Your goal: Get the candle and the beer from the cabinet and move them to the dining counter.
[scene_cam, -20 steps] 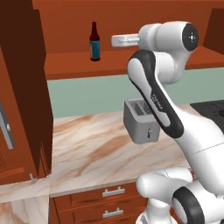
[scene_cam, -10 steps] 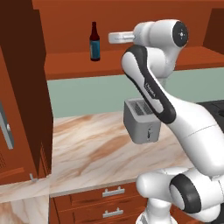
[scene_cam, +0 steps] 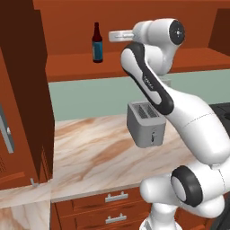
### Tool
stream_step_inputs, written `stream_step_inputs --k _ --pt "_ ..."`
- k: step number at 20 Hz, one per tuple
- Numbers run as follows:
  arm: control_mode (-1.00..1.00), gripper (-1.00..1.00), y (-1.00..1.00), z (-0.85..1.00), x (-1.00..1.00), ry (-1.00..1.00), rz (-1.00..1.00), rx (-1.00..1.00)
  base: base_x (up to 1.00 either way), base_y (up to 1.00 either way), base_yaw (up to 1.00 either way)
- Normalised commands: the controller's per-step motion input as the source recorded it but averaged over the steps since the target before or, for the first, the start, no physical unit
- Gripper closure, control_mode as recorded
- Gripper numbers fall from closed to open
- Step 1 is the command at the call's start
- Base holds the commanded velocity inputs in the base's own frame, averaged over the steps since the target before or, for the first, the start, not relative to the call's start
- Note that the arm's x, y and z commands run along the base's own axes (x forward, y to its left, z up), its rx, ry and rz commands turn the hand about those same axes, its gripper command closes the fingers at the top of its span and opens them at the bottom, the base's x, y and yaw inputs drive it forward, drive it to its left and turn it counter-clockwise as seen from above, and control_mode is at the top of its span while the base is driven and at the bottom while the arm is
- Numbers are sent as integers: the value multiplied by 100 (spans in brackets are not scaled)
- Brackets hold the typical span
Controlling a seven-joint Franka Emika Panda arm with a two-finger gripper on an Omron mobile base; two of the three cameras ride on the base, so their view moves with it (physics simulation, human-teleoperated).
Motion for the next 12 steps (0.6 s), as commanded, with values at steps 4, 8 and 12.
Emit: stream_step_inputs --k 4,8,12 --pt "-100 -100 0 -1 41 0 0 0 0 0 0" --pt "-100 -100 4 -8 29 -1 0 0 0 0 0" --pt "-100 -100 6 -1 16 -2 0 0 0 0 0"
